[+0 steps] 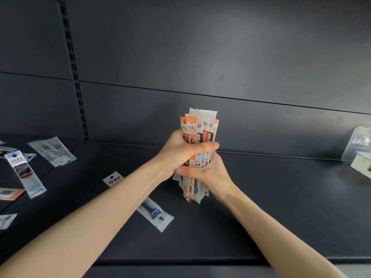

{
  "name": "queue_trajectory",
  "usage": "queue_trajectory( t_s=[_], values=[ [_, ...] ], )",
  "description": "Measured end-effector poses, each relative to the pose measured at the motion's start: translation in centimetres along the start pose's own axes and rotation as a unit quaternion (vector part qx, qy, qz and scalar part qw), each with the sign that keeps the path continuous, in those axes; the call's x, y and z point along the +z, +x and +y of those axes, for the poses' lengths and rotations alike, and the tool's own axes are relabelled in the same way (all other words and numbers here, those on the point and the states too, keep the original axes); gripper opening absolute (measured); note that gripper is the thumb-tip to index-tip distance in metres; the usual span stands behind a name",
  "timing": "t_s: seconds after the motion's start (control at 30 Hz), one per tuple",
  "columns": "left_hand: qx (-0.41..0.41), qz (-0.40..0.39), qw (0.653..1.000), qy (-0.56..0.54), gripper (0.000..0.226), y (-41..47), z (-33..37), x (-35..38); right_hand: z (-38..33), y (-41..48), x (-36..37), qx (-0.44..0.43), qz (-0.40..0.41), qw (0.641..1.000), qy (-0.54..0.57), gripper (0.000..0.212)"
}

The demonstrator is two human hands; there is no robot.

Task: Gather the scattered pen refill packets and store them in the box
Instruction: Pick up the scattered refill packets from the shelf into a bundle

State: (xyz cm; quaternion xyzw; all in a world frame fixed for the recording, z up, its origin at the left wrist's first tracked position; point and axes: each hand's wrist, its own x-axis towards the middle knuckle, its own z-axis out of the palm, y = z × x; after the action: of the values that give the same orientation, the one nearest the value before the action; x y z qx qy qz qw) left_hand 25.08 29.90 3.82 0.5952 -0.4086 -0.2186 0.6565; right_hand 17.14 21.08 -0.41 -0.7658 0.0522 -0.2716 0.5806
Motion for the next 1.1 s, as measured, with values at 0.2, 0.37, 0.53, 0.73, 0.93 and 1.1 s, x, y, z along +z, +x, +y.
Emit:
queue_trajectory(
  t_s=[0.2, 0.37, 0.53, 0.73, 0.93, 1.1],
  values=[
    [0.001, -0.048, 0.998, -0.03, 0.033, -0.3, 0.3, -0.2, 0.1, 0.2, -0.2, 0.031, 0.018, 0.999, 0.014, 0.04],
    [-0.041, -0.133, 0.987, 0.08, 0.054, -0.9, -0.2, -2.4, 0.4, 0.1, 0.0, 0.052, 0.007, 0.998, 0.022, 0.031],
    [-0.079, -0.167, 0.902, 0.391, 0.069, -3.6, -0.5, -9.3, 0.0, -0.3, -0.1, 0.082, -0.006, 0.996, 0.04, 0.032],
    [-0.109, -0.204, 0.847, 0.478, 0.034, -6.6, -1.7, -12.8, -0.5, -0.6, 0.3, 0.108, -0.054, 0.992, 0.025, 0.04],
    [-0.054, -0.147, 0.874, 0.461, 0.017, -5.8, -1.0, -11.0, -1.1, -0.9, -0.3, 0.105, -0.149, 0.983, 0.039, 0.043],
    [0.019, -0.067, 0.895, 0.44, 0.01, -4.4, 0.9, -9.9, -1.0, -0.7, -1.3, 0.087, -0.066, 0.987, 0.117, 0.038]
  ],
)
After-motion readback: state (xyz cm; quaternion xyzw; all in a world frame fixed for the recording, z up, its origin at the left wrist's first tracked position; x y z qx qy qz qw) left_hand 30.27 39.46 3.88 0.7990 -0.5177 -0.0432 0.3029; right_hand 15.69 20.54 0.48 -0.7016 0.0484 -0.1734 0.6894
